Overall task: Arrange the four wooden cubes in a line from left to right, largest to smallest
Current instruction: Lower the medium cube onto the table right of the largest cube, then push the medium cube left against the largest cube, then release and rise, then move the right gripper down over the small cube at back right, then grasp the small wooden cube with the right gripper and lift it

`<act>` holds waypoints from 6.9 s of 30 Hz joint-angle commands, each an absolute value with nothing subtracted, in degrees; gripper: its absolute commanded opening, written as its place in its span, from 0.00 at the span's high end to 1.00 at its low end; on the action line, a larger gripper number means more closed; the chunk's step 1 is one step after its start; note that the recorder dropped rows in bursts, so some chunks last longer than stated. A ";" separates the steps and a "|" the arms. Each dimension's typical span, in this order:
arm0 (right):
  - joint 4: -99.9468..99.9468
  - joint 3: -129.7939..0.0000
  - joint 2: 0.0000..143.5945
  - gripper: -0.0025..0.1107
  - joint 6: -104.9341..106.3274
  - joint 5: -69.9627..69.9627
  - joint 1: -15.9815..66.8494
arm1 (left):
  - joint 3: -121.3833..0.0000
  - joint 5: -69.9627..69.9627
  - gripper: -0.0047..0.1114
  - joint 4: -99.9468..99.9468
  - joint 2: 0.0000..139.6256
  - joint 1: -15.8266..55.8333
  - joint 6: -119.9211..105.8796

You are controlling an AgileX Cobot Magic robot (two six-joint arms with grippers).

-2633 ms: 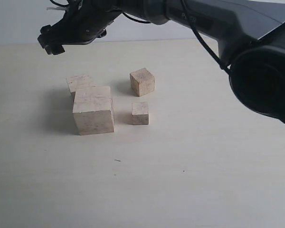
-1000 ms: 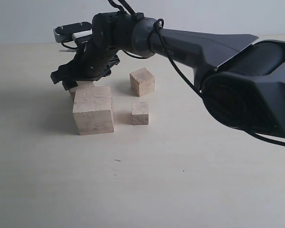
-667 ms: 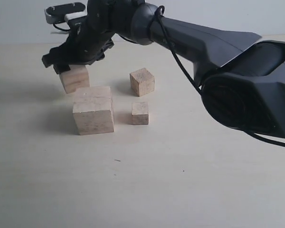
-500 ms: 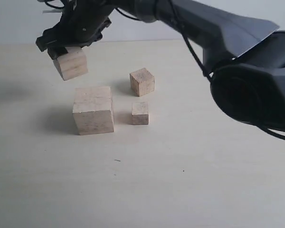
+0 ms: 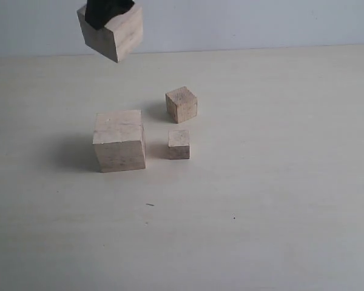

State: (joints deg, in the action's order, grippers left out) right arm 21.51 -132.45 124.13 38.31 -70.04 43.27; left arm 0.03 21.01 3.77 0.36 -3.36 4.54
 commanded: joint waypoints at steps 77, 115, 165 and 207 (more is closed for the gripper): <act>31.34 -93.57 130.98 0.79 89.78 -49.11 37.99 | 0.00 20.61 0.96 3.69 0.00 -3.30 4.68; 33.47 -93.57 117.23 0.22 73.91 -49.80 37.99 | 0.00 20.61 0.96 3.69 0.00 -3.30 4.68; 2.03 -93.57 128.99 0.22 0.84 -23.87 36.56 | 0.00 20.61 0.96 3.69 0.00 -3.30 4.68; 7.99 -93.56 114.49 0.98 35.03 -53.74 36.02 | 0.00 20.61 0.96 3.69 0.00 -3.30 4.68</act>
